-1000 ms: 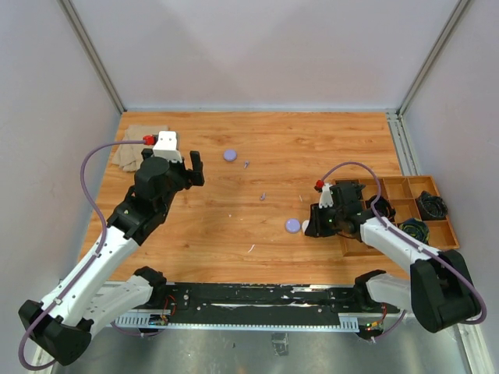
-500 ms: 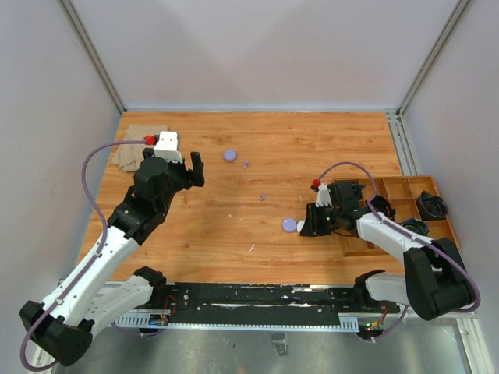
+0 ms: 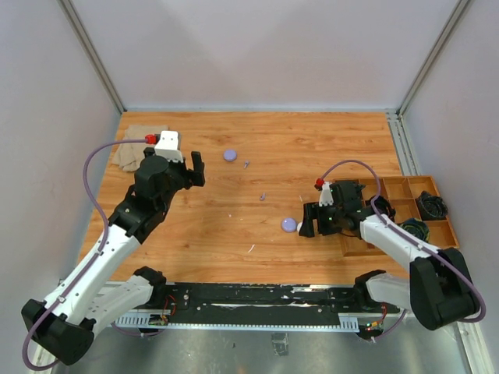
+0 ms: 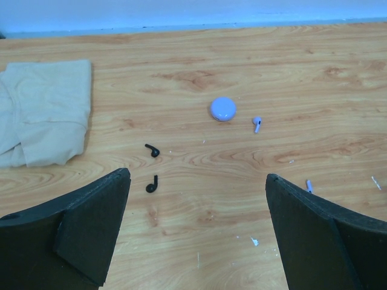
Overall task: Insert the wireless bluetooth earbuds into the charging case
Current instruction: Place the charging case at the center of the board, then pick up the charging case at the center of the board.
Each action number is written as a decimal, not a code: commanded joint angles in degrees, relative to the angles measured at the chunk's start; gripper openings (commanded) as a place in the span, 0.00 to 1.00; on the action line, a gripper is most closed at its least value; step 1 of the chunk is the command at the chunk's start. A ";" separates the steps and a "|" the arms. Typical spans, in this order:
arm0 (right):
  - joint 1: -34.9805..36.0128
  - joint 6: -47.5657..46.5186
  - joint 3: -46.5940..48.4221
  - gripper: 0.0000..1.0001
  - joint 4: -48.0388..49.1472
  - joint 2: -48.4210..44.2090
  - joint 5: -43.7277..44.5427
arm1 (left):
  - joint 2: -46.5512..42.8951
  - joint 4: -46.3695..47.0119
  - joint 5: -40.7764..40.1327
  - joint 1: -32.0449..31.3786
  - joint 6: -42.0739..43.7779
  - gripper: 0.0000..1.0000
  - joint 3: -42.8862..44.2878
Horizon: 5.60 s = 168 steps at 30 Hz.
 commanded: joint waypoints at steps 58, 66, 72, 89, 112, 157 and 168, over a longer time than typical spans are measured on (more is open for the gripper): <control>5.89 0.69 -8.30 0.99 13.41 -31.70 12.16 | 37.57 -15.11 -2.72 29.47 -38.44 0.89 3.70; 7.21 0.36 -8.55 0.99 13.79 -31.70 13.89 | 42.26 -15.45 -3.28 29.48 -39.34 0.80 5.64; 7.30 0.37 -8.68 0.99 13.88 -31.44 14.46 | 44.12 -15.20 -3.00 29.48 -39.47 0.75 5.91; 7.21 2.60 -7.63 0.99 16.30 -27.75 7.99 | 42.27 -15.14 0.89 29.41 -35.95 0.50 3.20; 6.95 0.88 -2.04 1.00 15.16 -23.24 -2.32 | 27.83 -9.57 0.59 -0.03 -24.01 0.45 4.60; 8.89 4.17 12.45 0.78 23.08 -14.60 -16.29 | 16.66 40.60 2.91 -37.79 39.62 0.50 -9.66; 10.33 4.13 11.82 0.62 22.30 -13.77 -16.12 | 16.30 41.01 3.94 -38.28 39.73 0.49 -9.42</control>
